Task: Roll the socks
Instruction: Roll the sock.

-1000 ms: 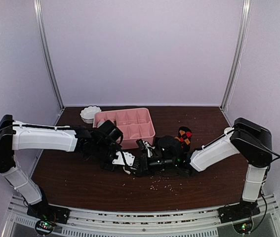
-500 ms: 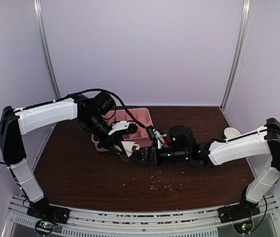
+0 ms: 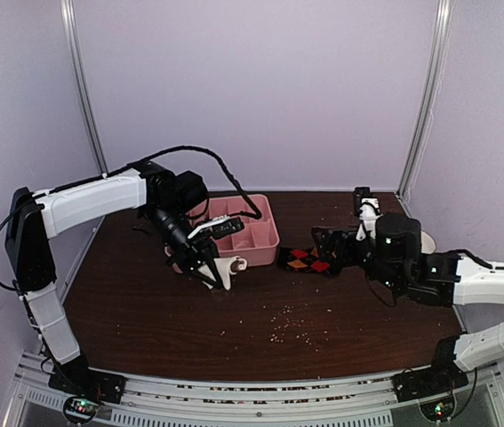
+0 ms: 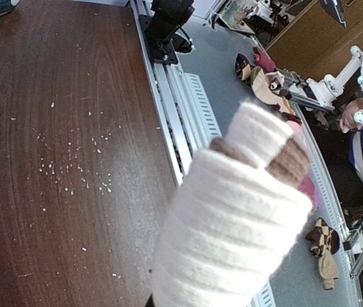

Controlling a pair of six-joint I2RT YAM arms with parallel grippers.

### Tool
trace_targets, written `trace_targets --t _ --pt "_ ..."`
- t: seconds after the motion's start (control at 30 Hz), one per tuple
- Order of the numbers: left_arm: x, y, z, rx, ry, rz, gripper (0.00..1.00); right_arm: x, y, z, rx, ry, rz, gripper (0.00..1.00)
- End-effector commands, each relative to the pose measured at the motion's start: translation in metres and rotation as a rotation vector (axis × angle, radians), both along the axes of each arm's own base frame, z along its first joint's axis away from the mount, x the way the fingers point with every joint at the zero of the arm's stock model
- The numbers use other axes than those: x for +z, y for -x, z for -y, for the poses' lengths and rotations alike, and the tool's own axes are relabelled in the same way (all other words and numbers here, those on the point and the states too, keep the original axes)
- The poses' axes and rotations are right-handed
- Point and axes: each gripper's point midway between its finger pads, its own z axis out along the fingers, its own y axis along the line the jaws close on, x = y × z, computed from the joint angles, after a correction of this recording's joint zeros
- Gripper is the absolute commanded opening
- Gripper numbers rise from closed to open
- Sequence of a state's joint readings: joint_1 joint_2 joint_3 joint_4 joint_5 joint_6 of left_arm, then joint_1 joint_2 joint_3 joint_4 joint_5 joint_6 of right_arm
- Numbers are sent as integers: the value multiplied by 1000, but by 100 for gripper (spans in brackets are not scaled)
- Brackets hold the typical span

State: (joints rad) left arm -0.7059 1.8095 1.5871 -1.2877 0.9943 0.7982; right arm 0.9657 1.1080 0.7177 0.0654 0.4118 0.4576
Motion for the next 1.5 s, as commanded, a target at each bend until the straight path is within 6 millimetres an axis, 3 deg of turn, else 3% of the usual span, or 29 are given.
trace_targets --t 0.0,0.2,0.23,0.4,0.53,0.7,0.93,1.03,1.17,1.23,1.33,1.47 --pt "14 5 5 -21 50 -52 0 25 39 -36 339 -154 181 100" --pt "-2 -10 11 40 -7 -40 0 41 78 -106 572 -21 198 99" --pt "-2 -10 11 40 -11 -38 1 50 82 -116 584 -13 215 100" --pt "0 -13 11 41 -8 -24 2 55 100 -163 730 -41 212 100" --pt "1 -11 11 32 -4 -23 3 46 100 -186 777 -12 176 94" --pt "4 -3 6 1 8 -32 4 31 94 -196 774 32 145 83" --pt "11 5 3 -37 40 -43 6 20 85 -203 763 44 81 46" --pt "17 8 3 -45 57 -58 6 12 84 -208 771 54 55 44" --pt "23 12 2 -57 75 -70 9 9 87 -209 781 29 43 56" --pt "23 13 1 -61 75 -71 9 10 87 -206 780 -1 56 55" --pt "24 14 0 -65 74 -69 9 14 85 -201 761 -34 64 29" --pt "23 13 0 -67 74 -68 10 24 84 -198 753 -78 86 7"
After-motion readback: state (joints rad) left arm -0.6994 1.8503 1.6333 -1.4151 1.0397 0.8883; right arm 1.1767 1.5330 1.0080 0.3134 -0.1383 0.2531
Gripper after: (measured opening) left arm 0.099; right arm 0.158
